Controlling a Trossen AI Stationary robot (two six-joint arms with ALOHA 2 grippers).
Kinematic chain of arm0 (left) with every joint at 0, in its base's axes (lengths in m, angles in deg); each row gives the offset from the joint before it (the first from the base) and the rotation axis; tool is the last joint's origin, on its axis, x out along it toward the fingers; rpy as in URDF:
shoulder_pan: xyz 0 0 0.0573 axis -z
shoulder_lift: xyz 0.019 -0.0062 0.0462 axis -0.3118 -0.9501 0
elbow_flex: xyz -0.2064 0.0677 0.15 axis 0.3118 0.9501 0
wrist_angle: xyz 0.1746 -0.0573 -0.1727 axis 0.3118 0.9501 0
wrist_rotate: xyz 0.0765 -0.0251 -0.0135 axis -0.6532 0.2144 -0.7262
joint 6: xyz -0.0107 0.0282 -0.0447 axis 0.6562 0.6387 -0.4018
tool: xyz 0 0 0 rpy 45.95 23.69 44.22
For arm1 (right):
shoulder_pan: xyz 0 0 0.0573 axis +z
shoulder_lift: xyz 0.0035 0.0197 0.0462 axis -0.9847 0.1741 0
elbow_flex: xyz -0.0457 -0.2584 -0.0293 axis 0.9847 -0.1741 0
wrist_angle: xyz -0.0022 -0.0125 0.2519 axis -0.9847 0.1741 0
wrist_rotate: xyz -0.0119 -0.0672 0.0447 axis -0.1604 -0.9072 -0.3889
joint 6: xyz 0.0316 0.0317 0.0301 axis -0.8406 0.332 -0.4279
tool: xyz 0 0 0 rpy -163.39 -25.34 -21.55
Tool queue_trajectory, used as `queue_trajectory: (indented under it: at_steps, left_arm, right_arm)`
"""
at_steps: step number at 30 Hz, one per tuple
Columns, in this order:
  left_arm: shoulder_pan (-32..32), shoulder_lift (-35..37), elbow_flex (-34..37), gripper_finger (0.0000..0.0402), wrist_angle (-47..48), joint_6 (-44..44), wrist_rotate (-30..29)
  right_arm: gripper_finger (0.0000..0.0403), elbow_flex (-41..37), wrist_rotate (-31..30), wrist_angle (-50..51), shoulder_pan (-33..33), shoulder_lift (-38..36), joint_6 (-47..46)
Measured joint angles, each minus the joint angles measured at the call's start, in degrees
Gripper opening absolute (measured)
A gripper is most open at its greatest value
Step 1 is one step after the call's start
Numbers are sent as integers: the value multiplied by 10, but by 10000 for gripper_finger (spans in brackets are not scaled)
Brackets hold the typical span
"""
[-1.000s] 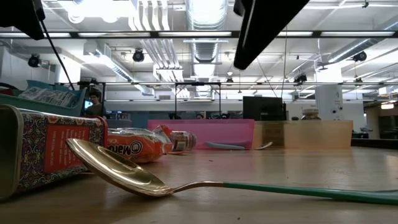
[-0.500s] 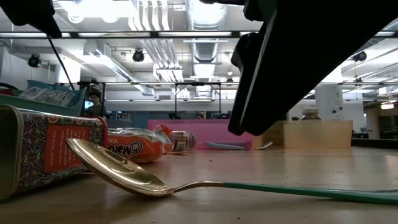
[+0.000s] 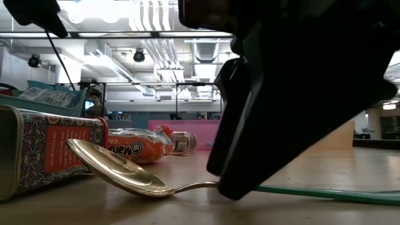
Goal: Pick & Place Food Item
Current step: Put the green spoon into the pink bin
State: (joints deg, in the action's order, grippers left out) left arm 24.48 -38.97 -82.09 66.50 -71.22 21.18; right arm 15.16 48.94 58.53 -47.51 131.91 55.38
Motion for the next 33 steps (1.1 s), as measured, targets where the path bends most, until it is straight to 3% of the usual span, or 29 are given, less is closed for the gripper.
queue_trajectory:
  at_steps: [14,23,33]
  left_arm:
    - [0,0,0,258,-4,15,-12]
    - [0,0,0,258,-8,17,-45]
    - [0,0,0,258,-8,13,-45]
  right_arm:
    - [20,1,-1,-3,1,12,-6]
    - [14,0,-10,5,0,7,-13]
    - [13,15,-95,119,-1,-45,-33]
